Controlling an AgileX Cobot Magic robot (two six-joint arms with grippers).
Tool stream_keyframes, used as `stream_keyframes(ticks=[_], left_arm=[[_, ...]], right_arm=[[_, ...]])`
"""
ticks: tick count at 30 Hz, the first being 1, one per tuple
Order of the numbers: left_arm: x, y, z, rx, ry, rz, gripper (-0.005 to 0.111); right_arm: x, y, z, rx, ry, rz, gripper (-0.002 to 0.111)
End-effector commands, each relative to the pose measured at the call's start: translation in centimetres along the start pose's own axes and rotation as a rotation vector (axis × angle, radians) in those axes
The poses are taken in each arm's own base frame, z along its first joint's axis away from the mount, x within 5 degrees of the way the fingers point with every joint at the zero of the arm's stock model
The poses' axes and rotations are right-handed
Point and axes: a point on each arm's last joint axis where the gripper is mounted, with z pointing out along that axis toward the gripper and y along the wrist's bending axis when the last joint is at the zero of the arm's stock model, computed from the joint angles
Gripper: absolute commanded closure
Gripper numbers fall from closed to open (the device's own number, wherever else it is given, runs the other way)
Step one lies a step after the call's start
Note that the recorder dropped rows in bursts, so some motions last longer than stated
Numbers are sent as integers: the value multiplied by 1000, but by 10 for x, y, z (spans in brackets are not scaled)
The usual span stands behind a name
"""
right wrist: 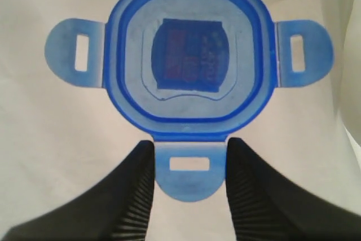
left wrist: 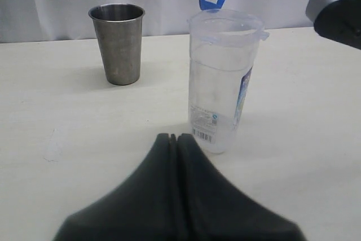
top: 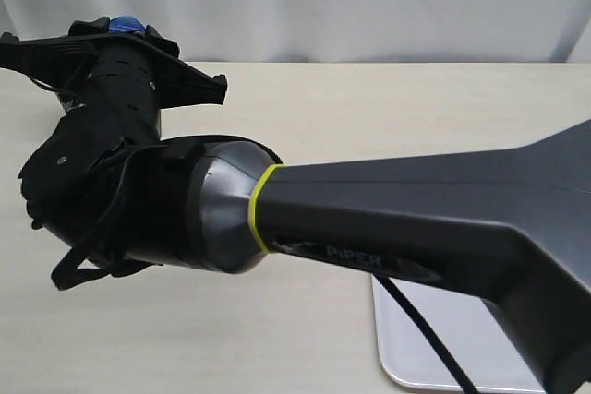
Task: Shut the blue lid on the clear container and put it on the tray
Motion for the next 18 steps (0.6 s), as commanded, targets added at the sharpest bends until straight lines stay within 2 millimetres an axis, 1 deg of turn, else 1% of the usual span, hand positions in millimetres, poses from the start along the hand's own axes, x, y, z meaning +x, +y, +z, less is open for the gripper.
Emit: stream_keyframes(ticks=[1, 4, 8, 11, 14, 18], left_arm=[[-1, 0, 0, -4, -12, -1, 107], [-1, 0, 0, -4, -12, -1, 107], [-1, 0, 0, -4, -12, -1, 107], [-1, 0, 0, -4, -12, -1, 107], [-1, 0, 0, -4, -12, -1, 107], [-1, 0, 0, -4, -12, -1, 107]], right_arm=[[-1, -7, -9, 18, 10, 8, 104], [-3, -11, -13, 30, 4, 8, 104], [-11, -6, -15, -33, -73, 24, 104], [-11, -7, -15, -30, -68, 20, 104], [-12, -9, -19, -23, -71, 19, 104], [-20, -11, -27, -45, -129, 34, 104]])
